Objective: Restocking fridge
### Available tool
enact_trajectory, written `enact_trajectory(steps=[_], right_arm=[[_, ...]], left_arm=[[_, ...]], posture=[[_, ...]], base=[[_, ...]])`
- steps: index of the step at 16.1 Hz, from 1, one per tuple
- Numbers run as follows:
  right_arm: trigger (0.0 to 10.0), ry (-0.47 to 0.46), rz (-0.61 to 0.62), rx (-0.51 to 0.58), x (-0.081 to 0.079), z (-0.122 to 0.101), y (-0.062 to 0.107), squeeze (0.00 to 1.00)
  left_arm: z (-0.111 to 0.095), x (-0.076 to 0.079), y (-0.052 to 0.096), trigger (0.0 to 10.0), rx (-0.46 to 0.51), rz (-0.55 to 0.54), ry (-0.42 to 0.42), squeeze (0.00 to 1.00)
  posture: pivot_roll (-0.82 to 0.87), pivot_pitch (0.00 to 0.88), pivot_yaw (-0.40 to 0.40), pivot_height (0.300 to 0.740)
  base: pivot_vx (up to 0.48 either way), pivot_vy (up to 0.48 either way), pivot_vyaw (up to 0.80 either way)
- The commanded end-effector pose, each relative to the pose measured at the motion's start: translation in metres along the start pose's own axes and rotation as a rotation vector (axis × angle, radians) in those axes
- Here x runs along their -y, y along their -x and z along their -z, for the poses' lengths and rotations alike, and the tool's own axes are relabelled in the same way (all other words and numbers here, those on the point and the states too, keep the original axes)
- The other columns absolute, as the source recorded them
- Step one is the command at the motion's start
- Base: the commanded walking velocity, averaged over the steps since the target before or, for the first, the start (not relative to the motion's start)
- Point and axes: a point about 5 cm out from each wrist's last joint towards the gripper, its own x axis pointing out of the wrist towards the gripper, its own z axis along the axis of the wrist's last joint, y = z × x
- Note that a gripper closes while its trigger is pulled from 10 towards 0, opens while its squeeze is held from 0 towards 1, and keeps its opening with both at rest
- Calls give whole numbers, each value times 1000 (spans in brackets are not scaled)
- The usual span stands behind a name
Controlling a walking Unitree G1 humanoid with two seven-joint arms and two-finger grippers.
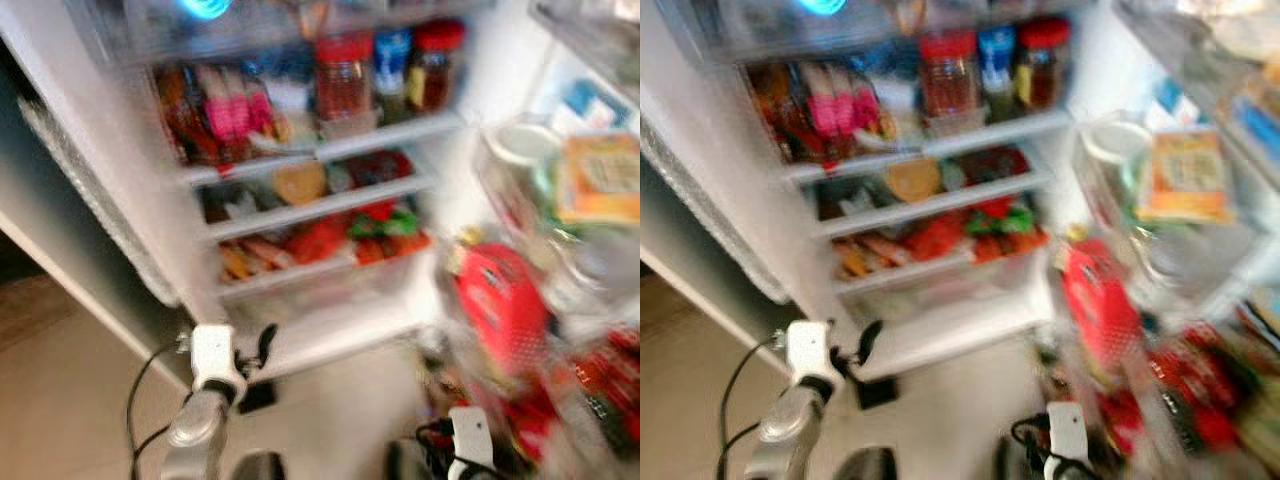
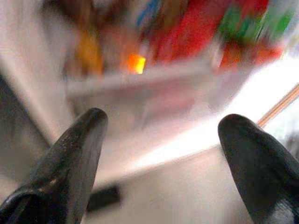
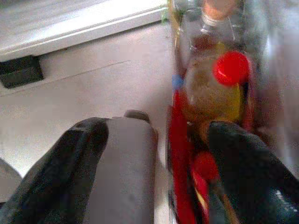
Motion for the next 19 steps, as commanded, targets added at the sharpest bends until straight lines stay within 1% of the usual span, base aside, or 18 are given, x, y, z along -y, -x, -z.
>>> enact_trajectory(steps=[1, 2, 4, 5, 6, 8, 9, 15, 18, 19], right_arm=[[10000, -18, -1, -65, -2, 17, 4, 0], [10000, -19, 0, -65, -2, 17, 4, 0], [10000, -19, 0, -65, -2, 17, 4, 0], [10000, -18, -1, -66, -2, 17, 4, 0], [10000, -19, -2, -65, -2, 17, 4, 0], [10000, -15, -3, -67, -2, 17, 4, 0], [10000, -14, -2, -68, -2, 18, 4, 0], [10000, -14, -1, -69, -2, 18, 4, 0], [10000, -17, -2, -73, -3, 18, 4, 0], [10000, -17, -2, -72, -4, 18, 4, 0]], left_arm=[[18, -16, 8, 10000, -102, -58, 8, 0], [22, -19, 10, 10000, -124, -69, 3, 0], [37, -31, 20, 10000, -202, -115, 5, 0], [42, -32, 23, 10000, -225, -127, 9, 0], [47, -32, 26, 10000, -252, -135, -4, 0], [52, -32, 28, 10000, -275, -137, 0, 0], [56, -30, 30, 10000, -301, -132, -20, 0], [59, -30, 30, 10000, -314, -131, -26, 0], [68, -33, 35, 10000, -390, -133, -71, 0], [70, -33, 36, 10000, -402, -131, -80, 0]], posture=[[-100, 146, 48, 656], [-98, 147, 49, 656], [-93, 149, 47, 656], [-92, 149, 46, 656], [-93, 151, 45, 656], [-93, 151, 45, 656], [-92, 152, 47, 656], [-92, 152, 47, 656], [-88, 150, 48, 656], [-88, 150, 48, 656]], base=[[0, 379, 0], [0, 480, 0], [0, 480, 0], [0, 480, 0], [0, 480, 0], [0, 480, 0], [0, 480, 0], [0, 480, 0], [0, 480, 0], [0, 480, 0]])
